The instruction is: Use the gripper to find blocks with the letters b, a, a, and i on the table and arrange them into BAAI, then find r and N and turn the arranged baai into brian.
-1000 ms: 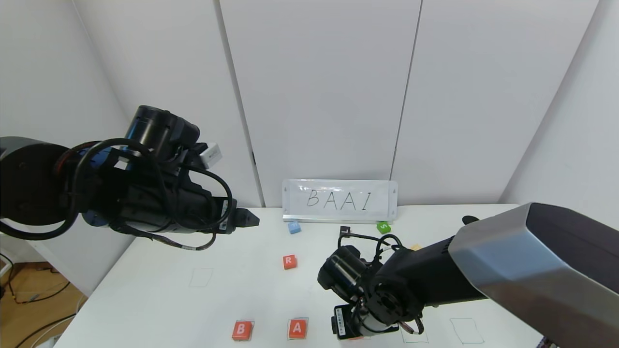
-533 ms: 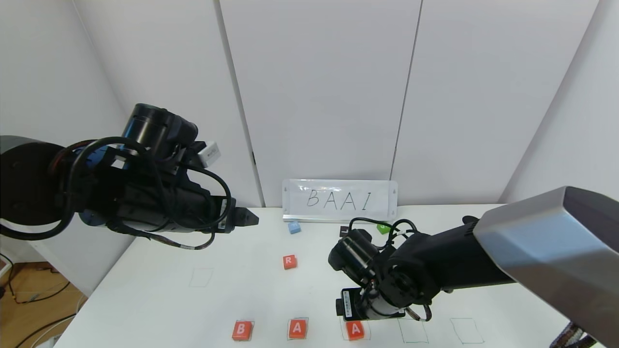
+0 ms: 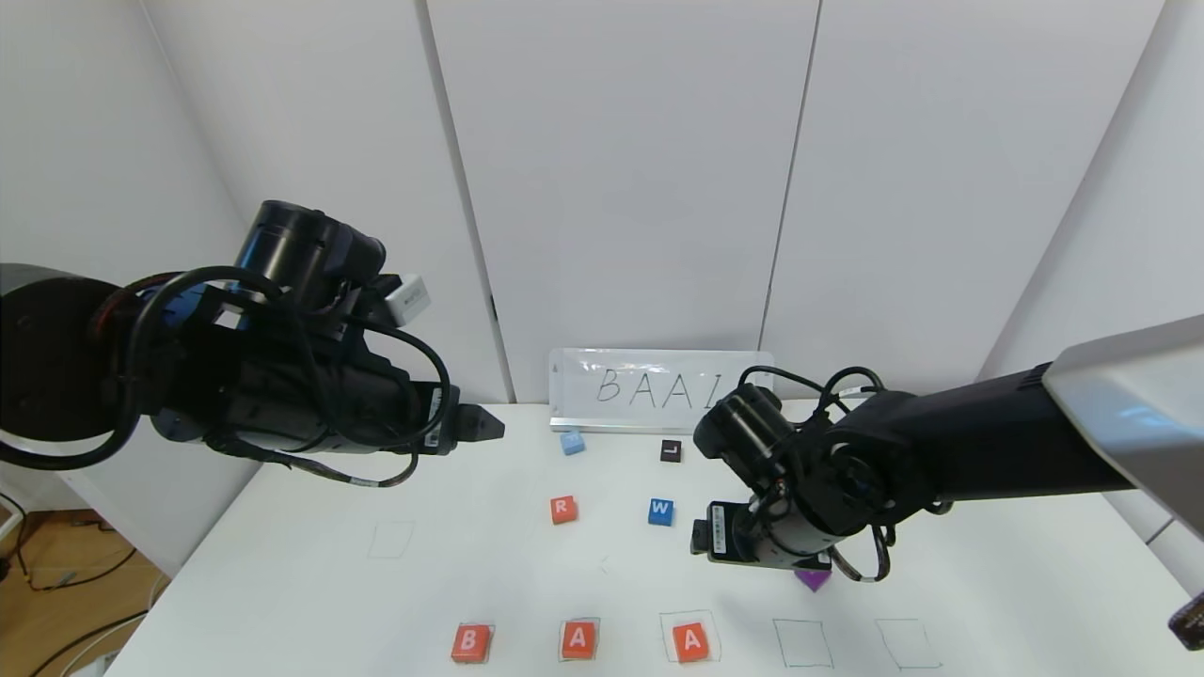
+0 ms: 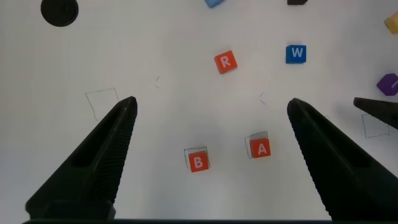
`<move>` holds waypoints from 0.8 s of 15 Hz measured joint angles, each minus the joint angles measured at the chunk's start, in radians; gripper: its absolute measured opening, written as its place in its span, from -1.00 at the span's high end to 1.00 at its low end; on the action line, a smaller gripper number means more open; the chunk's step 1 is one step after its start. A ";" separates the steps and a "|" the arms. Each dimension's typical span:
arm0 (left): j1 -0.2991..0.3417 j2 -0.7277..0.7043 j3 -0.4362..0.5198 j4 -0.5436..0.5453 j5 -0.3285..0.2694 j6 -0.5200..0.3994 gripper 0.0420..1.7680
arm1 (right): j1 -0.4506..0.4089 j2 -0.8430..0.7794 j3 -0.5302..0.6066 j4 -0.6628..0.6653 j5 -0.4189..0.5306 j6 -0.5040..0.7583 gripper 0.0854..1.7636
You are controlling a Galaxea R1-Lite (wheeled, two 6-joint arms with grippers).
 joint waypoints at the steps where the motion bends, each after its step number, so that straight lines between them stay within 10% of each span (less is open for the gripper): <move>1: -0.001 -0.002 0.001 0.000 0.000 0.000 -0.94 | -0.015 -0.011 -0.006 0.018 0.000 0.013 -0.90; 12: -0.001 -0.007 0.001 0.000 -0.027 -0.001 -0.94 | -0.123 -0.055 -0.026 0.173 -0.001 0.271 -0.92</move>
